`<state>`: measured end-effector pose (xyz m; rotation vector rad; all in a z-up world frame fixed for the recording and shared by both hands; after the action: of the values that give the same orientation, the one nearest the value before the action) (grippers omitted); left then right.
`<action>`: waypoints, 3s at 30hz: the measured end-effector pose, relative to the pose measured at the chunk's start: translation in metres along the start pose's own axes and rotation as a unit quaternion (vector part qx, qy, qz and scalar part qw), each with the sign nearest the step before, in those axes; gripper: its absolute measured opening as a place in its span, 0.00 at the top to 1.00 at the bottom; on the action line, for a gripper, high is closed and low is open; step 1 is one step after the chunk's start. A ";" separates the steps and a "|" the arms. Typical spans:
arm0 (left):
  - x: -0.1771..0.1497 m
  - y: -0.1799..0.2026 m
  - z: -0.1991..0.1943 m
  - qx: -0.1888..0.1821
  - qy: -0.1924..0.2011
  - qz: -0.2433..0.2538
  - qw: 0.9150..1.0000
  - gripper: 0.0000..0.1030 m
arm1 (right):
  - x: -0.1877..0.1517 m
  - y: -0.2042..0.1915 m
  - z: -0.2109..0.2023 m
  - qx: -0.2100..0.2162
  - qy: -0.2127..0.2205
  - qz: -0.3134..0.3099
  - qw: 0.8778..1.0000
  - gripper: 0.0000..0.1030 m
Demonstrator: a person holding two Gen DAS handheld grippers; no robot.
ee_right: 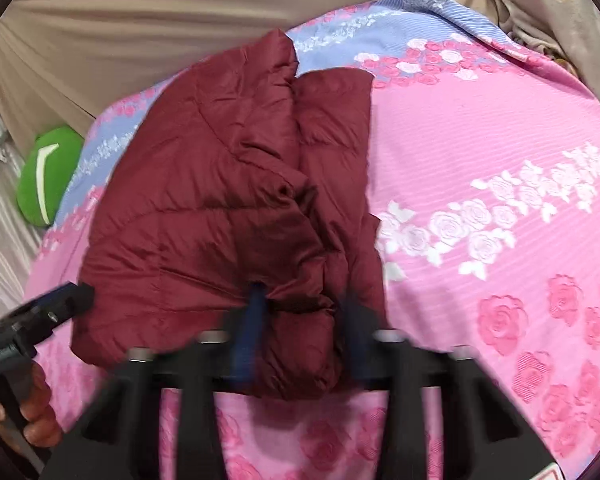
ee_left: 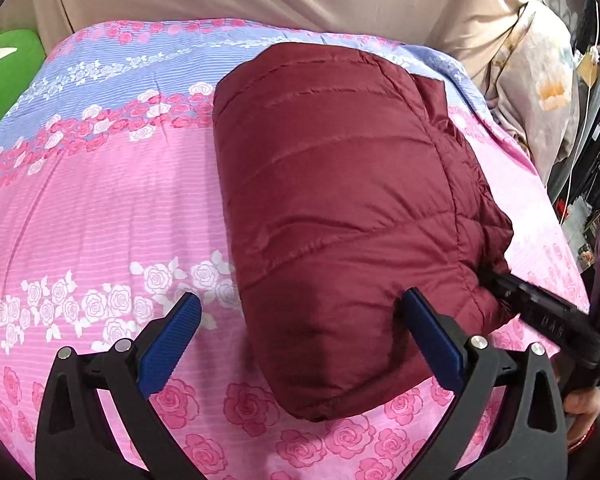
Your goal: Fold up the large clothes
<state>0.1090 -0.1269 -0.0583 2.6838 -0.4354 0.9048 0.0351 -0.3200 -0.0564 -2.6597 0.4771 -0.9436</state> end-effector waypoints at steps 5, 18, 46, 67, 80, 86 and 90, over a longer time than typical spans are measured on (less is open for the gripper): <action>0.000 0.006 0.000 0.000 0.003 0.009 1.000 0.05 | 0.021 -0.005 -0.040 -0.006 0.068 -0.010 0.998 0.94; -0.005 0.010 0.013 0.009 -0.011 0.014 1.000 0.04 | -0.001 0.010 -0.010 -0.065 0.008 -0.012 0.998 0.54; 0.009 0.013 0.050 -0.017 -0.043 0.000 0.999 0.04 | 0.006 0.012 0.038 0.007 -0.048 0.010 0.999 0.24; 0.010 0.016 0.051 -0.022 -0.041 0.000 0.999 0.05 | 0.012 -0.004 0.043 0.049 -0.049 0.008 0.998 0.58; 0.021 -0.032 0.011 -0.066 -0.019 -0.056 0.996 0.05 | 0.009 0.008 0.034 0.067 -0.050 0.036 0.996 0.74; 0.006 -0.002 0.042 -0.156 -0.069 -0.067 0.983 0.05 | 0.010 0.015 0.041 0.084 -0.068 0.064 0.992 0.52; 0.006 0.005 0.053 -0.156 -0.065 -0.064 0.984 0.07 | 0.013 0.013 0.043 0.094 -0.063 0.055 0.992 0.66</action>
<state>0.1405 -0.1517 -0.0943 2.4563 -0.3910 0.5738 0.0691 -0.3304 -0.0862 -2.4775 0.4766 -0.7450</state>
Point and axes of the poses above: each gripper's, at about its wrist camera, not at the fingertips, and z roughly the way its jaws point, y to its right, x to its top, the point moved 8 cm from there along z, roughly the way its jaws point, and after that the axes turned 2 degrees about y, right-handed, at the moved point
